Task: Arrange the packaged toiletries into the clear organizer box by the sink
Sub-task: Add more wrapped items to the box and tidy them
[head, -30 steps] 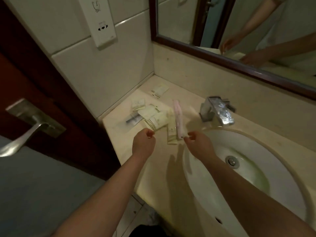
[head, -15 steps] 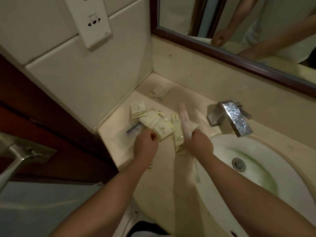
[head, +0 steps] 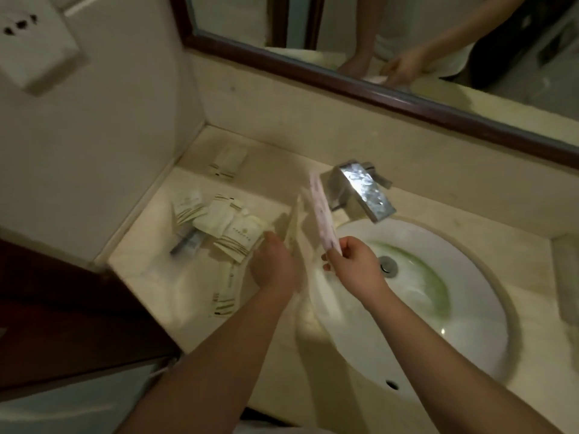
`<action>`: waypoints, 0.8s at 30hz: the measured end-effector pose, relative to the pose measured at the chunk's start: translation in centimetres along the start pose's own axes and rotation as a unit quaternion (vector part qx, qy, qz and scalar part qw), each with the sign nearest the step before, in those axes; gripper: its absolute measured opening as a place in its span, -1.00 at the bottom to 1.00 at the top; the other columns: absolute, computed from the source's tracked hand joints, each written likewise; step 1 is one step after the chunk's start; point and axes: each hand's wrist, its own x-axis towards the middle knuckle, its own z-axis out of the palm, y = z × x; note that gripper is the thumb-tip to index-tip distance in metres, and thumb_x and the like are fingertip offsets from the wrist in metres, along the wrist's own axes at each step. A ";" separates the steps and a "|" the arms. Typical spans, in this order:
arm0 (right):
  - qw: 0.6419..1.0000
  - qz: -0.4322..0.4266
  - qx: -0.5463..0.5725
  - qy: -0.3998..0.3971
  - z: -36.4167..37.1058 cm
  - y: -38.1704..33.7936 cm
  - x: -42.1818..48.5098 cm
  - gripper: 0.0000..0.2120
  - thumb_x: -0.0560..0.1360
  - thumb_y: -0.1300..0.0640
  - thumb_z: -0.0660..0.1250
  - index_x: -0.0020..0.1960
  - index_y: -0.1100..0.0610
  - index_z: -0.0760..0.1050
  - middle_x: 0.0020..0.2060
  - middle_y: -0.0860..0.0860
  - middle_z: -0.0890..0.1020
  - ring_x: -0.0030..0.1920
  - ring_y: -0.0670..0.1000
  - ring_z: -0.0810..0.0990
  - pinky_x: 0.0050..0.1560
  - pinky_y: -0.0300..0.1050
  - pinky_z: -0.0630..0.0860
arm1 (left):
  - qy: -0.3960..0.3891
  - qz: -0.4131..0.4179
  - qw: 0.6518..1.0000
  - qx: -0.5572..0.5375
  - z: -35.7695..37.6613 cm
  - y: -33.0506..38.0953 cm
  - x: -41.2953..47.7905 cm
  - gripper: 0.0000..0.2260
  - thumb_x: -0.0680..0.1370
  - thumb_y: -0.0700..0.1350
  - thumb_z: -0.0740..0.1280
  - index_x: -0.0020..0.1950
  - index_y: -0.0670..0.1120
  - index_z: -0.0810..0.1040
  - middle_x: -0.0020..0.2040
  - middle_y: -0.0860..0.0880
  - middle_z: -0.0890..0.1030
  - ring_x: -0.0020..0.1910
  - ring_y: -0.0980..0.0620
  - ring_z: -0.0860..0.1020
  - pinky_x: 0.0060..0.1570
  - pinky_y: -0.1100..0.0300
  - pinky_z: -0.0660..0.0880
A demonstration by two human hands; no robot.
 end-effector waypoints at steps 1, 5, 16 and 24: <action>1.000 0.003 0.027 0.007 -0.8 0.4 -0.7 -0.87 0.51 0.06 0.31 -0.13 0.12 0.52 -0.26 -0.02 0.70 -0.30 -0.07 0.68 -0.31 -0.18 0.49 | -0.014 -0.001 1.000 -0.012 -0.1 -0.1 -0.1 -0.65 0.51 0.01 0.30 0.25 -0.08 0.43 0.11 -0.13 0.61 0.09 -0.18 0.58 0.01 0.00 0.50; 0.992 -0.011 0.115 0.056 -4.9 2.0 -3.8 -0.91 0.50 0.14 0.35 -0.09 0.15 0.60 -0.26 0.02 0.70 -0.31 -0.04 0.68 -0.36 -0.33 0.49 | -0.024 0.019 0.997 -0.064 0.2 -0.5 -2.2 -0.71 0.53 -0.08 0.22 0.23 -0.01 0.52 0.12 -0.10 0.62 0.10 -0.17 0.57 0.02 0.05 0.47; 0.897 -0.035 0.380 0.221 -21.2 14.8 -15.2 -0.87 0.51 0.18 0.37 -0.22 0.12 0.55 -0.38 -0.03 0.55 -0.31 -0.06 0.53 -0.16 -0.11 0.50 | -0.052 0.025 0.932 -0.357 6.0 8.9 -17.3 -0.91 0.47 -0.09 0.25 -0.15 -0.07 0.52 -0.26 -0.08 0.61 -0.20 -0.18 0.63 -0.18 0.00 0.52; 0.837 -0.040 0.464 0.286 -34.7 25.1 -23.0 -0.72 0.51 -0.04 0.31 0.02 0.17 0.56 -0.12 0.05 0.70 -0.12 0.06 0.67 -0.04 0.01 0.61 | -0.074 0.070 0.936 -0.337 12.9 14.2 -33.3 -0.86 0.55 -0.15 0.22 0.04 -0.14 0.52 -0.16 -0.13 0.60 -0.27 -0.01 0.55 -0.35 0.15 0.41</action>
